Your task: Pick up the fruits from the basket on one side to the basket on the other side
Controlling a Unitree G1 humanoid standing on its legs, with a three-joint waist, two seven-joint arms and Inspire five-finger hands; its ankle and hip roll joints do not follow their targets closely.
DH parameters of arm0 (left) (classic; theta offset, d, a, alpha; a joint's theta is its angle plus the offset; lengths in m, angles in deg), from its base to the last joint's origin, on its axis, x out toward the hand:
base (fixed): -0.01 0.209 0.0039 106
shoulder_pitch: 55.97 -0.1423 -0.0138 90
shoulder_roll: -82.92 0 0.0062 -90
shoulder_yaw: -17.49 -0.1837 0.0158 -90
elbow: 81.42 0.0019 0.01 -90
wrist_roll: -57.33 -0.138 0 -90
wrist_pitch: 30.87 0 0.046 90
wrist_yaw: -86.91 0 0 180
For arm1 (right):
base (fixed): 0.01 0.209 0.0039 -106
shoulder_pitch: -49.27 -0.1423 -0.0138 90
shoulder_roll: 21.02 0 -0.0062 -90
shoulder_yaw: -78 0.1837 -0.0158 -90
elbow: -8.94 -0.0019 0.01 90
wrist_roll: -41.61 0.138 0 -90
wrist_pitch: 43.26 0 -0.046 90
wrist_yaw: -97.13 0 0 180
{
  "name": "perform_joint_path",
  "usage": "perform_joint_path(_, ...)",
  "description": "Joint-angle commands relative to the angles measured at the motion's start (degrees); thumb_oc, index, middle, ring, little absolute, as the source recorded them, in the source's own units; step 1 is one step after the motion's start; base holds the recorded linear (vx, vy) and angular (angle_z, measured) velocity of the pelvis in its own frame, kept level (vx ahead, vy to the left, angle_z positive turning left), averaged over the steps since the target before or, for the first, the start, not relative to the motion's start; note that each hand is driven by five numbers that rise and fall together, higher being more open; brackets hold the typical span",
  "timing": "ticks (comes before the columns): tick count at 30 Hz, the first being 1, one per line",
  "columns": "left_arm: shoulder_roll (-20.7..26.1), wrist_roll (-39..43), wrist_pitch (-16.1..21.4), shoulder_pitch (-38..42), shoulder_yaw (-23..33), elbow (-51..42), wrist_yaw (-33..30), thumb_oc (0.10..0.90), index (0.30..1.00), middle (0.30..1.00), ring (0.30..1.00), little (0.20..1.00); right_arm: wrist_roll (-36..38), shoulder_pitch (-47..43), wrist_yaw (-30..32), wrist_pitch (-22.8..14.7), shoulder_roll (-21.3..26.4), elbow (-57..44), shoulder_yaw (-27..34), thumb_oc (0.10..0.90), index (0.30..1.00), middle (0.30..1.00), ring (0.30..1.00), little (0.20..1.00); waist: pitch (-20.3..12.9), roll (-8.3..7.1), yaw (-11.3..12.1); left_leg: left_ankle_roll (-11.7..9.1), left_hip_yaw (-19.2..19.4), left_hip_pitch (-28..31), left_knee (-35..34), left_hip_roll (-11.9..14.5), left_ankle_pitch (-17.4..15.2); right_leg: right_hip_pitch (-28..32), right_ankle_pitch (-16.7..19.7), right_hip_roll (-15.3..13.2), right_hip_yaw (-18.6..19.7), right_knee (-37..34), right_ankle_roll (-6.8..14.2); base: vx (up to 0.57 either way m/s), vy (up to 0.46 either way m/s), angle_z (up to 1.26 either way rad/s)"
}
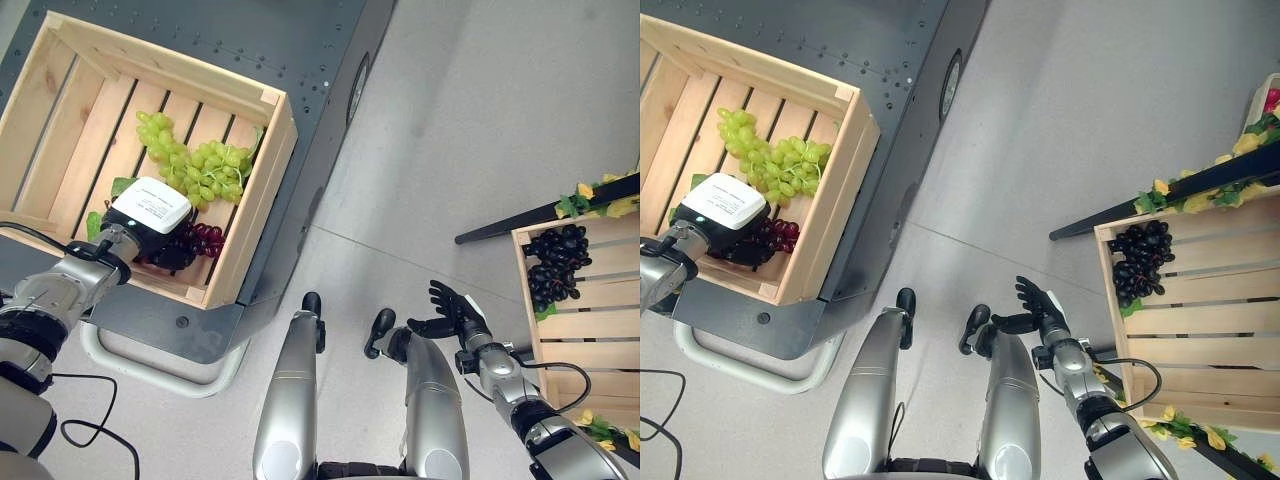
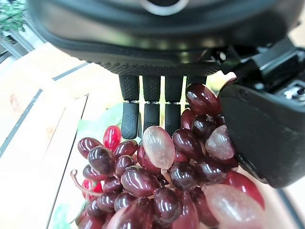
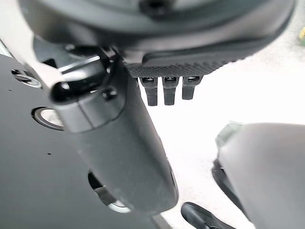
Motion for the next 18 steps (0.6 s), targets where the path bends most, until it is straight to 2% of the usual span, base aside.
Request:
perform_joint_path(1, 4.19, 15.68, -2.07, -2.39, 12.74, -0.48, -8.95, 0.4, 0.3, 0.3, 0.3, 0.3, 3.57, 4.07, 2.09, -5.57, 2.4, -4.19, 3.83, 0.8, 0.9, 0.9, 0.9, 0.9, -0.69, 3.27, 1.34, 4.6, 5.25, 10.66, -7.12, -3.96, -4.31, 7.63, 3.0, 0.33, 1.97, -5.06, 2.93, 0.03, -0.009, -0.04)
perform_joint_path(2, 2.32, 20.92, -0.83, -5.69, 18.3, 1.04, -11.41, 0.4, 0.3, 0.3, 0.3, 0.3, 3.67, 4.81, 2.23, -6.27, 1.86, -5.18, 4.14, 0.8, 0.9, 0.9, 0.9, 0.9, -0.69, 3.26, 1.58, 4.49, 4.98, 12.7, -7.85, -4.19, -4.13, 9.75, 3.0, 0.23, 2.12, -6.05, 2.91, 0.03, -0.01, -0.05)
perform_joint_path(3, 1.86, 23.17, -0.15, -6.71, 19.8, 1.31, -12.14, 0.4, 0.3, 0.3, 0.3, 0.3, 3.78, 4.99, 2.15, -6.49, 1.75, -5.49, 4.13, 0.8, 0.9, 0.9, 0.9, 0.9, -0.69, 3.25, 1.55, 4.47, 4.91, 13.21, -8.1, -4.23, -4.05, 10.3, 3.02, 0.24, 2.13, -6.36, 2.9, 0.04, -0.026, -0.08)
perform_joint_path(4, -0.54, 26.6, 2.21, -10.26, 25.34, 2.43, -13.85, 0.4, 0.3, 0.3, 0.3, 0.3, 4.17, 5.75, 1.9, -7.19, 1.16, -6.97, 4.36, 0.8, 0.9, 0.9, 0.9, 0.9, -0.7, 3.07, 1.62, 4.42, 4.66, 15.57, -9.3, -4.53, -3.81, 12.58, 3.26, 0.28, 2.25, -7.65, 2.94, 0.05, -0.04, -0.16)
perform_joint_path(6, -3.84, 30.47, 6.12, -14.0, 31.25, 3.12, -15.71, 0.4, 0.3, 0.3, 0.3, 0.3, 5.08, 6.85, 1.73, -7.13, 0.13, -9.69, 4.63, 0.8, 0.9, 0.9, 0.9, 0.9, -1.51, 2.79, 1.73, 4.35, 4.28, 18.44, -11.05, -4.95, -3.56, 15.18, 3.59, 0.42, 2.5, -9.38, 3.05, 0.07, -0.046, -0.17)
perform_joint_path(10, -9.11, 38.83, 10.17, -18.43, 38.02, 1.14, -15.16, 0.4, 0.3, 0.3, 0.3, 0.3, 4.95, 9.11, 2.95, -7.55, -1.43, -15.95, 4.52, 0.8, 0.9, 0.9, 0.9, 0.9, -4.69, 2.81, 1.6, 4.31, 3.35, 23.29, -15.11, -5.56, -3.12, 19.51, 4.07, 0.77, 2.99, -13.51, 3.33, 0.07, -0.038, -0.03)
perform_joint_path(12, -11.15, 42.89, 11.7, -20.2, 40.26, -0.43, -14.51, 0.4, 0.3, 0.3, 0.3, 0.3, 4.05, 9.9, 4.81, -7.35, -1.88, -19.62, 4.45, 0.8, 0.9, 0.9, 0.9, 0.9, -6.44, 2.92, 1.38, 4.41, 3.14, 24.82, -17.22, -5.68, -1.84, 21.08, 5.05, 0.97, 2.93, -16.15, 2.95, 0.03, -0.022, -0.05)
perform_joint_path(14, -13.04, 44.63, 12.15, -22.39, 42.43, -3.43, -14.5, 0.4, 0.3, 0.3, 0.3, 0.3, 3.31, 11.1, 6.14, -6.39, -2.55, -24.44, 4.3, 0.8, 0.9, 0.9, 0.9, 0.9, -8.61, 3.03, 0.97, 4.1, 2.85, 28.49, -20.83, -6.01, -1.06, 24.68, 5.29, 1.74, 3.06, -20.08, 3.1, 0.11, -0.027, -0.07)
perform_joint_path(18, -13.69, 46.19, 12.82, -23.58, 43.57, -6.45, -14.09, 0.4, 0.3, 0.3, 0.3, 0.3, 1.45, 12.15, 8.97, -5.37, -2.87, -28.96, 4.07, 0.8, 0.9, 0.9, 0.9, 0.9, -11.69, 3.33, 0.49, 3.58, 2.54, 32.83, -25.41, -6.47, -0.11, 29.15, 5.99, 2.72, 2.99, -24.9, 3.53, 0.09, -0.042, -0.05)
